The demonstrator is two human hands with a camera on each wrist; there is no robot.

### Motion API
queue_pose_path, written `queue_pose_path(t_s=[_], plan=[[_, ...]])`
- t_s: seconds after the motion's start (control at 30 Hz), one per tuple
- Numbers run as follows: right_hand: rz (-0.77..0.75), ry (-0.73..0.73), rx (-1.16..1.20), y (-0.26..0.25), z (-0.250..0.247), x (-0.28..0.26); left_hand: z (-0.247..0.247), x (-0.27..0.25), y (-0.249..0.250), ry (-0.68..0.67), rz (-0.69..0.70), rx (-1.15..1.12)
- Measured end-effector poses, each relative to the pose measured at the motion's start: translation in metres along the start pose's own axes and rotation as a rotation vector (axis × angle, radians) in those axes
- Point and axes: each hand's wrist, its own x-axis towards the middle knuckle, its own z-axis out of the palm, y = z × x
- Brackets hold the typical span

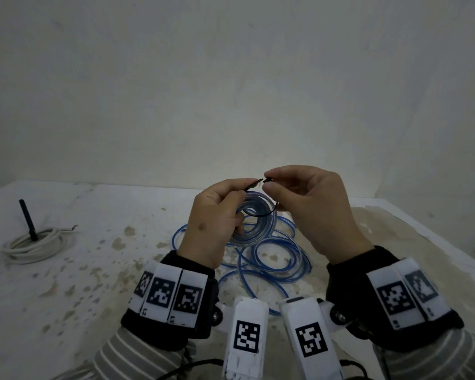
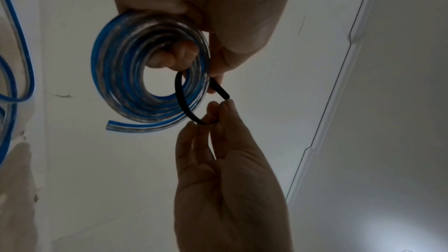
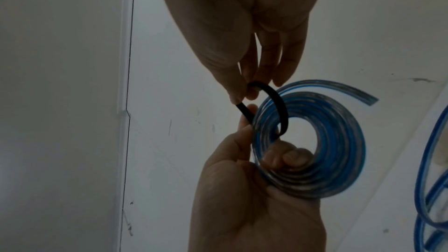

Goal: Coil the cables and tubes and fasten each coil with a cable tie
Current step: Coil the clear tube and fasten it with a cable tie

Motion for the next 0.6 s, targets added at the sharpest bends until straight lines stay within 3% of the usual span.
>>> queue_pose_path(t_s=[0.33,0.6], plan=[[-0.054,0.079,0.021,-0.0017,0.0037,-0.0019,0.0006,-0.0021,0.0020,0.009,0.047,0.081],[-0.023,0.022,-0.031,0.0001,0.0060,-0.0018,-0.0020,-0.0025,-0.0005,0.026,0.088,0.160]])
